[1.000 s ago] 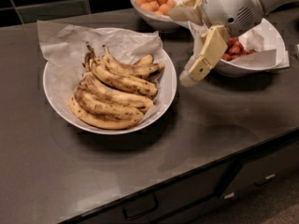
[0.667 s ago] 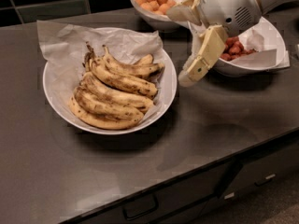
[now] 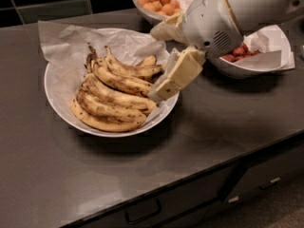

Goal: Pick banana from white bowl

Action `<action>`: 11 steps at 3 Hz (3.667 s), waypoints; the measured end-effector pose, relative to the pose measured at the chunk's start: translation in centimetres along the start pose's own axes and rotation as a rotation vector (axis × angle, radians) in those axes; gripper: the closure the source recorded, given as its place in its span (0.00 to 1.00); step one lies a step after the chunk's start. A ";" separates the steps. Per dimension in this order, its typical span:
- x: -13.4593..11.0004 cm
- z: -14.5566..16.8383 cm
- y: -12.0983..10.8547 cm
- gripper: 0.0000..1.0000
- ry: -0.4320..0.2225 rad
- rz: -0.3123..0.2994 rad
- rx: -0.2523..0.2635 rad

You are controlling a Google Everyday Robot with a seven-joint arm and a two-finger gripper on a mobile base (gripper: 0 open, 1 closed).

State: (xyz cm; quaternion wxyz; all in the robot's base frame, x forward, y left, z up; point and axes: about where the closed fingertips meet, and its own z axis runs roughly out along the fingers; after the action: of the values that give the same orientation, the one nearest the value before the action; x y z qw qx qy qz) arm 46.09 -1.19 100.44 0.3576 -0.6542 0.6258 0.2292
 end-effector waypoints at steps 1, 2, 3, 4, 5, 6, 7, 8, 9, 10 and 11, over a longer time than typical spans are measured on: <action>-0.6 2.8 0.9 0.23 -0.006 -0.010 0.004; -0.9 4.7 1.3 0.31 0.007 -0.017 0.003; -1.4 5.8 1.6 0.34 0.069 -0.031 0.010; -1.3 6.3 2.2 0.37 0.139 -0.030 0.046; -0.9 6.9 3.0 0.38 0.208 -0.046 0.073; -0.4 7.4 3.4 0.38 0.238 -0.069 0.099; -1.0 7.7 3.5 0.33 0.210 -0.106 0.086; -1.1 7.6 3.6 0.39 0.209 -0.113 0.086; -1.1 7.6 3.6 0.40 0.209 -0.113 0.086; -1.1 7.6 3.6 0.45 0.209 -0.113 0.086; -1.6 8.1 3.7 0.45 0.197 -0.110 0.081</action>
Offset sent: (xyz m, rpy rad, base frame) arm -0.0044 0.0564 -0.0408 -0.0194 -0.0095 0.0052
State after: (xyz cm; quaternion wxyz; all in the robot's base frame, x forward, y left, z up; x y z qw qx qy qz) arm 43.43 6.13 95.79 0.3324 -0.6919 0.6298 0.1186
